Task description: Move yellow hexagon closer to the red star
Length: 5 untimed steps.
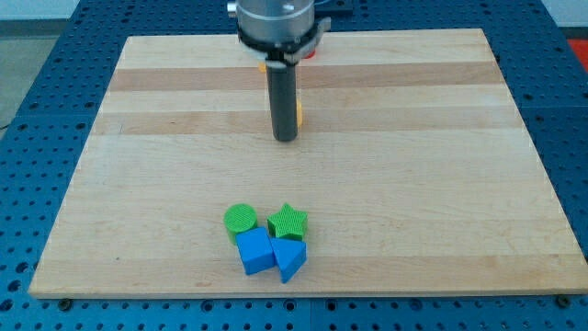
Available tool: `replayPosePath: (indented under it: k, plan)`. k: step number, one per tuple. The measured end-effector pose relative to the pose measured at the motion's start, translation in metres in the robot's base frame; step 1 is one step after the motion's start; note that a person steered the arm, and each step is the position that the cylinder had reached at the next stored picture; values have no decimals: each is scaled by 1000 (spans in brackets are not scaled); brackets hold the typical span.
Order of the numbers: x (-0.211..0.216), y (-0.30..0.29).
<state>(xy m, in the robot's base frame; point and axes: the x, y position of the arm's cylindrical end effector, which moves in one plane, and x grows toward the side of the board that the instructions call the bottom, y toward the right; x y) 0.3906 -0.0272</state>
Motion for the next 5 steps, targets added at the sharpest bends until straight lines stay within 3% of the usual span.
replayPosePath:
  k: [1, 3, 5]
  plan:
    - [-54, 20]
    - [-33, 9]
    - [-56, -7]
